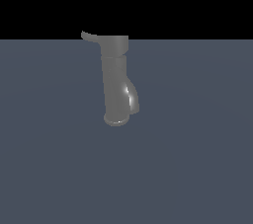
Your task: Turn on the faucet by rotating a designated handle.
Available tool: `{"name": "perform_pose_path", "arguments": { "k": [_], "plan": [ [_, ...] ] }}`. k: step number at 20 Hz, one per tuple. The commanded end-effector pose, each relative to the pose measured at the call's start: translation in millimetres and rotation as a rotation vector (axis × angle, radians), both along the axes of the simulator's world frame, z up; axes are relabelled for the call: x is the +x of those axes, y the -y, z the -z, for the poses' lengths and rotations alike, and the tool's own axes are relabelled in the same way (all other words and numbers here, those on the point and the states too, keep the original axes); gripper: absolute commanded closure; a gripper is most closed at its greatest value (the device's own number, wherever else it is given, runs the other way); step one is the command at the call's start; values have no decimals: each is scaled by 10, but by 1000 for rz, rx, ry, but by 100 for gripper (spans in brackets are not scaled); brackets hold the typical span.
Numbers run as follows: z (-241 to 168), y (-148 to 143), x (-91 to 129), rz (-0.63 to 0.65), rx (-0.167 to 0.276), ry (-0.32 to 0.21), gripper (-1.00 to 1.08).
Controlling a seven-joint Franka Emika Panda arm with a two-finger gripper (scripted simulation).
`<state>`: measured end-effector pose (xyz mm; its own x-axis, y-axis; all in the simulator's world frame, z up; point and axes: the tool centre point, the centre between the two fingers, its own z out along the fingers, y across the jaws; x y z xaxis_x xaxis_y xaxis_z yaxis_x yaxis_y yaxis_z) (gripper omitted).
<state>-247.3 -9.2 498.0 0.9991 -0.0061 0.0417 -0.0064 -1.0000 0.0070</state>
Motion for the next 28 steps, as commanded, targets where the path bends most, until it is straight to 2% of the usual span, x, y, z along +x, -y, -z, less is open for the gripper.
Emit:
{"name": "perform_pose_path", "arguments": {
  "k": [1,10,16,28],
  "plan": [
    [0,0,0,0,0,0,108],
    [-72,-156,86,-24,17,20,108],
    [-67,-156,102,-16,18,19,108],
    [6,-221,405,109,45,10,108]
  ]
}}
